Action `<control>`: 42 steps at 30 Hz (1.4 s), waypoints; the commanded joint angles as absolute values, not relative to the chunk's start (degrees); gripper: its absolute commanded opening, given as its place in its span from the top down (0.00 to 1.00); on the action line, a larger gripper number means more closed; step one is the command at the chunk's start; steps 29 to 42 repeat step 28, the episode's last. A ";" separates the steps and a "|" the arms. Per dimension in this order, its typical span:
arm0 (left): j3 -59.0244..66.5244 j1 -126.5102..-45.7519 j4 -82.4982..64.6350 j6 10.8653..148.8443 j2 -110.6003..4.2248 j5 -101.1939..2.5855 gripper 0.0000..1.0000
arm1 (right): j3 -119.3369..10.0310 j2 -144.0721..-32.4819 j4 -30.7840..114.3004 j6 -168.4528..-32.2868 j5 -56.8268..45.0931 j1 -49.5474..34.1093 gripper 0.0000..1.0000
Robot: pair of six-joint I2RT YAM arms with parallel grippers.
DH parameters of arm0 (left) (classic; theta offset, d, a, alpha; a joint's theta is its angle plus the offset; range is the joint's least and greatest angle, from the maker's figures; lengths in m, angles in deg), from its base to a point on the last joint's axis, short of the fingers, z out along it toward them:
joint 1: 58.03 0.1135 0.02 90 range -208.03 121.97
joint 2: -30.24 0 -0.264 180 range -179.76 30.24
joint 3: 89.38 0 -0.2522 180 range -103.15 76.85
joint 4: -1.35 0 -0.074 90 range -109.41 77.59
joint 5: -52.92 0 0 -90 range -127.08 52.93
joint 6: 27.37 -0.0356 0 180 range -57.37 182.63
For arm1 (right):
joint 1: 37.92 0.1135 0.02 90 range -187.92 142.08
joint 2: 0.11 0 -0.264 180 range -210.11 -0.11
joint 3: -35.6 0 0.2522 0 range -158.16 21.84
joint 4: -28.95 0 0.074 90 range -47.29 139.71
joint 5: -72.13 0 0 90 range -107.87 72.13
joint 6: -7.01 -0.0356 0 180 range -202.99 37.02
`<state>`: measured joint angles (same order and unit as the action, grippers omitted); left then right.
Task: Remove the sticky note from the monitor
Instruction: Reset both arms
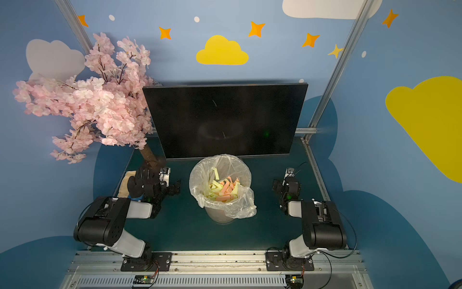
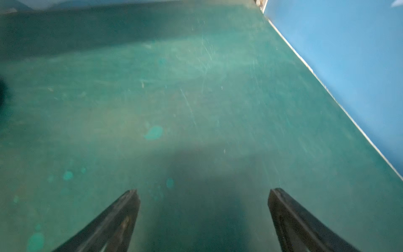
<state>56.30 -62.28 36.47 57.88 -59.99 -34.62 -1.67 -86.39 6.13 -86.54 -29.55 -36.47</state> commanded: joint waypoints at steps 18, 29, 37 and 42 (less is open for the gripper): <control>54.66 -62.16 38.30 56.96 -59.46 -37.60 0.00 | -4.86 -84.33 8.76 -85.33 -29.57 -35.77 0.02; 54.77 -62.24 38.34 56.94 -59.32 -37.60 0.00 | -4.54 -83.97 8.50 -85.32 -29.73 -35.68 0.02; 54.77 -62.24 38.34 56.94 -59.32 -37.60 0.00 | -4.54 -83.97 8.50 -85.32 -29.73 -35.68 0.02; 54.77 -62.24 38.34 56.94 -59.32 -37.60 0.00 | -4.54 -83.97 8.50 -85.32 -29.73 -35.68 0.02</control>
